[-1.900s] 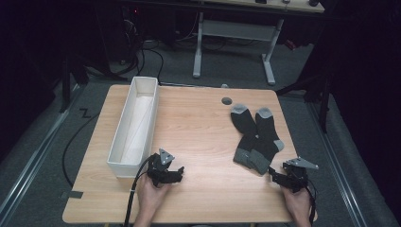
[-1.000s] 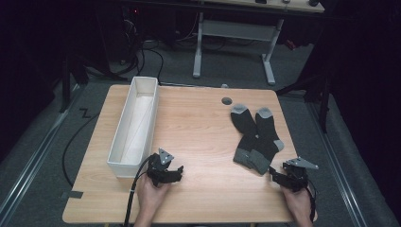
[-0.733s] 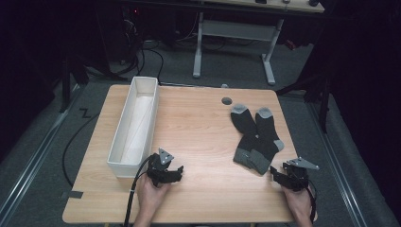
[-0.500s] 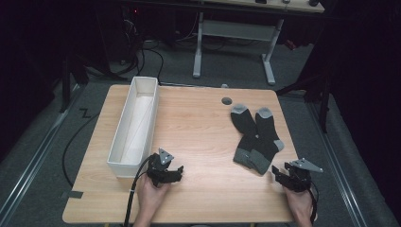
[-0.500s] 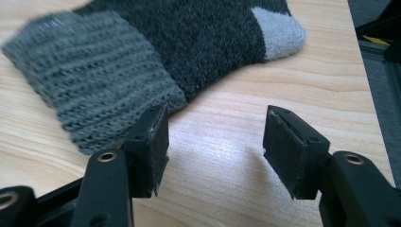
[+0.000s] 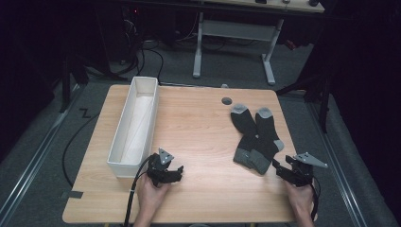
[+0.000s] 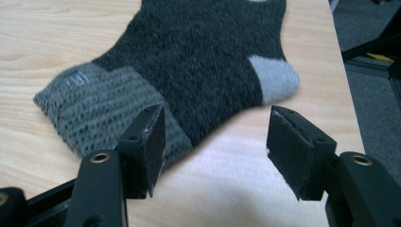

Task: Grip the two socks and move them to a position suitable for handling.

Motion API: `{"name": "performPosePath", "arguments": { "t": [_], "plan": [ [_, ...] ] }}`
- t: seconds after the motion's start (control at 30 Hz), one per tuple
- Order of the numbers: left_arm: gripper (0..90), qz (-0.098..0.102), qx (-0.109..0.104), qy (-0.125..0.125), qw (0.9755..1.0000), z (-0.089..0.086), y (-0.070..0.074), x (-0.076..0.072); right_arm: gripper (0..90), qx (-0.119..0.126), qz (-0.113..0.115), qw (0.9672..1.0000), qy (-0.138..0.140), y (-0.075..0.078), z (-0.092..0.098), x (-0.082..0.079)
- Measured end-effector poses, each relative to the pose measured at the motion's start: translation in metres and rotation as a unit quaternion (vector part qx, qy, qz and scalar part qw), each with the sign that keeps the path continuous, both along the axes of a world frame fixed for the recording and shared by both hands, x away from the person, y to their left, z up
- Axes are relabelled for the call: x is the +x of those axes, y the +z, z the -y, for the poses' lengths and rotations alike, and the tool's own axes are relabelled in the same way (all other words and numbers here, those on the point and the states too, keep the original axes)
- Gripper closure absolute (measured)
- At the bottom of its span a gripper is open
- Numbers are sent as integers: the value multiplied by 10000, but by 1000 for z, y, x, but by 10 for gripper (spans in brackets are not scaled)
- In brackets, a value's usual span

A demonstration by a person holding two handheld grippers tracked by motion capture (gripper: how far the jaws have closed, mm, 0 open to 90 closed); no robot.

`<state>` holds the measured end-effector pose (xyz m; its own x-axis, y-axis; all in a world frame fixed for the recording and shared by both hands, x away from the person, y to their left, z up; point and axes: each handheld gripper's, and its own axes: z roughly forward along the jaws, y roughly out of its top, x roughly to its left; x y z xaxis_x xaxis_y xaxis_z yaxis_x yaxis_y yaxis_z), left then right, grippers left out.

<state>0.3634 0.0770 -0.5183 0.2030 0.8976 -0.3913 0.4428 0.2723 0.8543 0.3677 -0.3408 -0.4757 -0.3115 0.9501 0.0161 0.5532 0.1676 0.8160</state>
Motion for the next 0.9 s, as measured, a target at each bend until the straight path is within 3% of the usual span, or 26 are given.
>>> {"name": "performPosePath", "arguments": {
  "t": [0.37, 0.6, 0.9],
  "plan": [
    [210, 0, 1, 2, 10000, 0, 0, 0, 386, -47, -143, 9997, 168, 4, -12, 27],
    [210, 1, 3, 2, 10000, 0, 0, 0, 393, -130, -240, 9996, 36, 1, -19, 53],
    [210, 1, 4, 2, 10000, 0, 0, 0, 436, -395, -636, 9972, -37, -13, -21, 73]
  ]
}}
